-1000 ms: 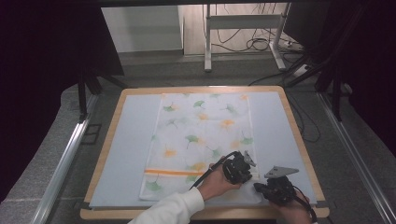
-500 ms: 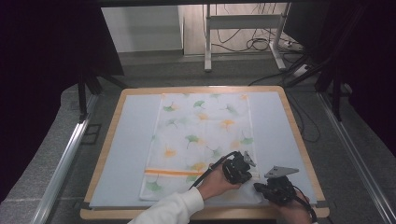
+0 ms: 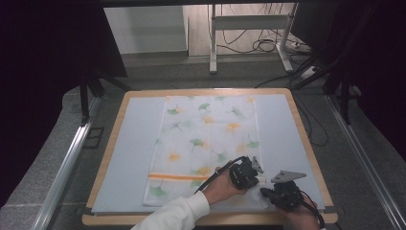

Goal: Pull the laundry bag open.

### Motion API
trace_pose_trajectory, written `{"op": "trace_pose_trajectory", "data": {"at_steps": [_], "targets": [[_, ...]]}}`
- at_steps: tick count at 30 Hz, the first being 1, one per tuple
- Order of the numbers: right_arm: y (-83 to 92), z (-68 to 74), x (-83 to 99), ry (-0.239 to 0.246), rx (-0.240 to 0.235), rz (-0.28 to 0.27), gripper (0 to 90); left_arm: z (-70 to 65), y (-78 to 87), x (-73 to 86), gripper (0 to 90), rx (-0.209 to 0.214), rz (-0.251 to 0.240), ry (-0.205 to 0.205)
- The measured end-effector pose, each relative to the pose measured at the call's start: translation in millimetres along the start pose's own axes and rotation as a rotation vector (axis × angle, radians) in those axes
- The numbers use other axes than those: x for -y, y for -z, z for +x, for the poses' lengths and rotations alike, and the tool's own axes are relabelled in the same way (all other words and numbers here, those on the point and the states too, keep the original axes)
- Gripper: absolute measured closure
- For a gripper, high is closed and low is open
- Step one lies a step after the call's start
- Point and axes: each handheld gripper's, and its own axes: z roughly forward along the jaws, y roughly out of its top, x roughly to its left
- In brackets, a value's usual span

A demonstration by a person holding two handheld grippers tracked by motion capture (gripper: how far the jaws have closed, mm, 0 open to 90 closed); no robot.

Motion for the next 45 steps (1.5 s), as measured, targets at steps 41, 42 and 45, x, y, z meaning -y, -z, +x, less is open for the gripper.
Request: {"op": "trace_pose_trajectory", "data": {"at_steps": [41,42,45], "targets": [[-13.0,-14.5,-20.9,-0.073,0.058,-0.023,89.7,11.1,0.9,5.2,89.9,0.070,-0.023,0.124],[-13.1,-13.6,-21.1,-0.067,0.066,-0.020,89.8,10.8,1.1,5.4,89.9,0.067,-0.022,0.124],[-13.2,-13.6,-21.0,-0.067,0.066,-0.020,89.9,11.0,1.0,5.8,90.0,0.067,-0.024,0.124]]}}
